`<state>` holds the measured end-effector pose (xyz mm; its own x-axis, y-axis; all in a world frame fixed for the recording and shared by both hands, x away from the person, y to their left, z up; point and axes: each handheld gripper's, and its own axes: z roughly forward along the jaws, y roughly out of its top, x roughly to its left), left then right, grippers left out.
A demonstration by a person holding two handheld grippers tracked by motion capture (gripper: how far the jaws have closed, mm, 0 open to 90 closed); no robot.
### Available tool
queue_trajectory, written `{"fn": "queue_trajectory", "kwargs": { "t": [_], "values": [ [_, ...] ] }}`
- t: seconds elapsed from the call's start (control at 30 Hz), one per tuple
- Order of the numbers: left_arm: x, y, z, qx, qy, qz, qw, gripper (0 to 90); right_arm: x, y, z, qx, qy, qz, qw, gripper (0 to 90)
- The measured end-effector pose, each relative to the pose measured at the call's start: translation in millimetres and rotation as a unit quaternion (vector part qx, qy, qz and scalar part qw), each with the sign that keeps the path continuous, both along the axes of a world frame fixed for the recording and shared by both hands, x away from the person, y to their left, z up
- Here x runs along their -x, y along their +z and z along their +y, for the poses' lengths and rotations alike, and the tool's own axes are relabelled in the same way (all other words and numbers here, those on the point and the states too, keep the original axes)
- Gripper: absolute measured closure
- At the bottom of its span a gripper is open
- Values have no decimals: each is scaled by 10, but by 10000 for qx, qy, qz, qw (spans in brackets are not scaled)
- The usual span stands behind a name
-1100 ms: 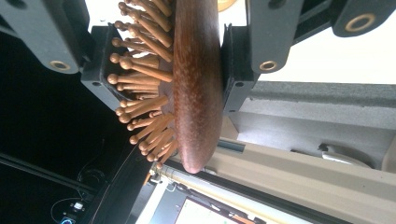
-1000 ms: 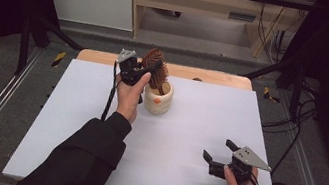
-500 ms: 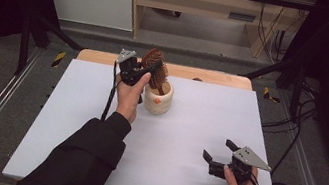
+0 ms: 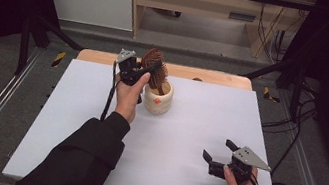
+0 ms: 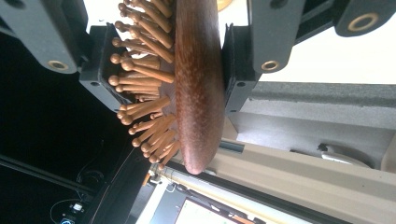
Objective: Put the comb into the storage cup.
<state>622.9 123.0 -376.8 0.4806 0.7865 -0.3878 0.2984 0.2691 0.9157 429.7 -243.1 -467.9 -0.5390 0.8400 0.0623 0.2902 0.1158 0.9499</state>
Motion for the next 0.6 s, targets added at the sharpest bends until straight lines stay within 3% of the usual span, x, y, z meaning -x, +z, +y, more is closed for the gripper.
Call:
{"fn": "queue_trajectory", "kwargs": {
  "t": [0.6],
  "values": [
    [-18,-35,80,98,35,92,9999,475,-7,-8,6,74,11,-25,10000,55]
  ]
}}
